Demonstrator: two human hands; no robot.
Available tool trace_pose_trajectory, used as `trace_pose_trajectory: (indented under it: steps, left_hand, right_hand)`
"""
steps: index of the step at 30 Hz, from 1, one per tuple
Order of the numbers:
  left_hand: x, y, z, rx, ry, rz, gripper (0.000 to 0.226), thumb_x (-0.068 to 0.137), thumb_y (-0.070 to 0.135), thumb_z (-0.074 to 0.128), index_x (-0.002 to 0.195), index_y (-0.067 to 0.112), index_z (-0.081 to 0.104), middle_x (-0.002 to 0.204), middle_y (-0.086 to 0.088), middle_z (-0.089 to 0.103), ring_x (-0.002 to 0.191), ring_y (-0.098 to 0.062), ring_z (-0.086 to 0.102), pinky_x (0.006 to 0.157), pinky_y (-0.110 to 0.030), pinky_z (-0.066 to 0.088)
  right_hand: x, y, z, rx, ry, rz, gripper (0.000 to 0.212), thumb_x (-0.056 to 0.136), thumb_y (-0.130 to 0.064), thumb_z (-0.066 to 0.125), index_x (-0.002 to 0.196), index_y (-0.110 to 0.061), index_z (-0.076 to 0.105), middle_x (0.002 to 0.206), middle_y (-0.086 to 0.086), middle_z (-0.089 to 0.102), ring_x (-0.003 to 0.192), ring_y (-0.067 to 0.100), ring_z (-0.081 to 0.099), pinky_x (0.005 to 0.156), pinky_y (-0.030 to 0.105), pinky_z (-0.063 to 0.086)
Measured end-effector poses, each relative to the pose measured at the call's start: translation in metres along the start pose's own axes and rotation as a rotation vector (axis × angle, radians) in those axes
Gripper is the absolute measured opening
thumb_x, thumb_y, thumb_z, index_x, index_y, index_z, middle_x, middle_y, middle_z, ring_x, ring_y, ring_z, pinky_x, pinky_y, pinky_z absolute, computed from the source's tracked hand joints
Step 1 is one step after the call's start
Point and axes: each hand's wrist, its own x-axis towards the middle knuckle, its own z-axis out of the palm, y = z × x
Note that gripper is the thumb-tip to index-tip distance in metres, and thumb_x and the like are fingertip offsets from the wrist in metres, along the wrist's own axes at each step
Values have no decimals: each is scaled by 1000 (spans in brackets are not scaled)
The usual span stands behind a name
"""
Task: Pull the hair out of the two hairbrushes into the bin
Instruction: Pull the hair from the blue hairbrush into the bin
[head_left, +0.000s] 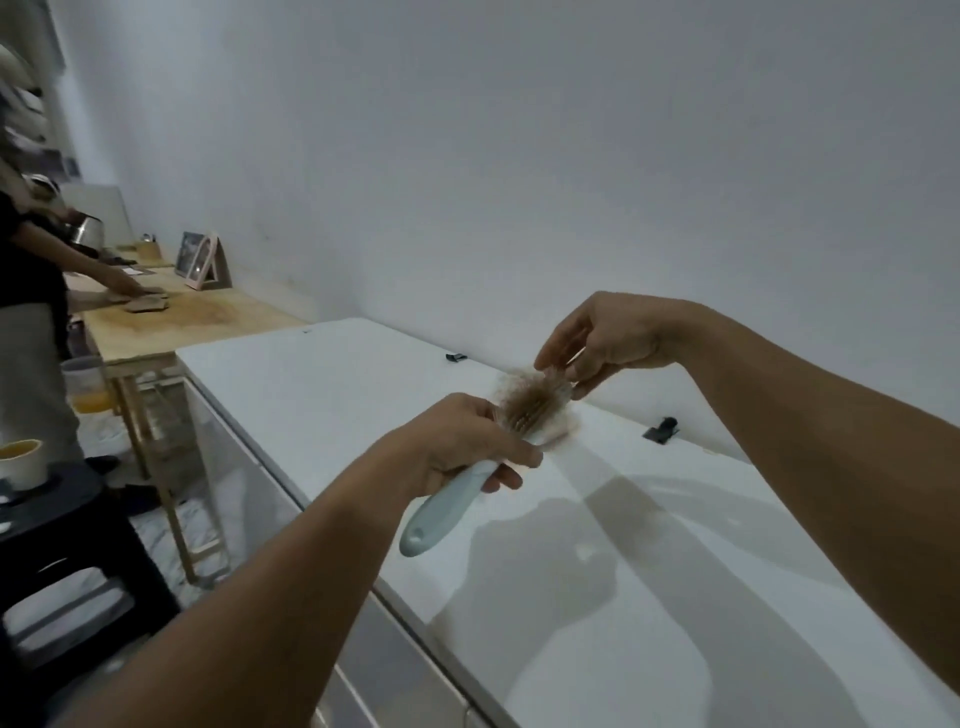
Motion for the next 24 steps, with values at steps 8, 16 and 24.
trace_pose_trajectory:
  steps: [8,16,24]
  left_hand:
    - [-66,-16,-75,-329,213,23,35,79,20,43,103,-1,57,91,-25,71,51,-27,52,51,-29,37]
    - [-122,-80,-143,-297,486,-69,37,94,27,41,112,0,58,94,-23,75,53,-25,56,50,-29,39]
    - [-160,-179,-187,-191,722,-225,32,92,20,55,106,-7,64,67,-14,76,46,-24,54,49,-28,38]
  right_hand:
    - [20,-104,65,-48,5,-237,35,86,16,43,98,0,71,109,18,68,102,28,68,81,43,60]
    - [33,-177,185,-372,-130,-502,38,81,6,64,111,-16,70,113,8,67,101,24,66,78,34,60]
    - [70,-195,325,-642,-261,-640,24,82,-4,66,96,-19,78,96,-3,67,84,17,64,65,27,58]
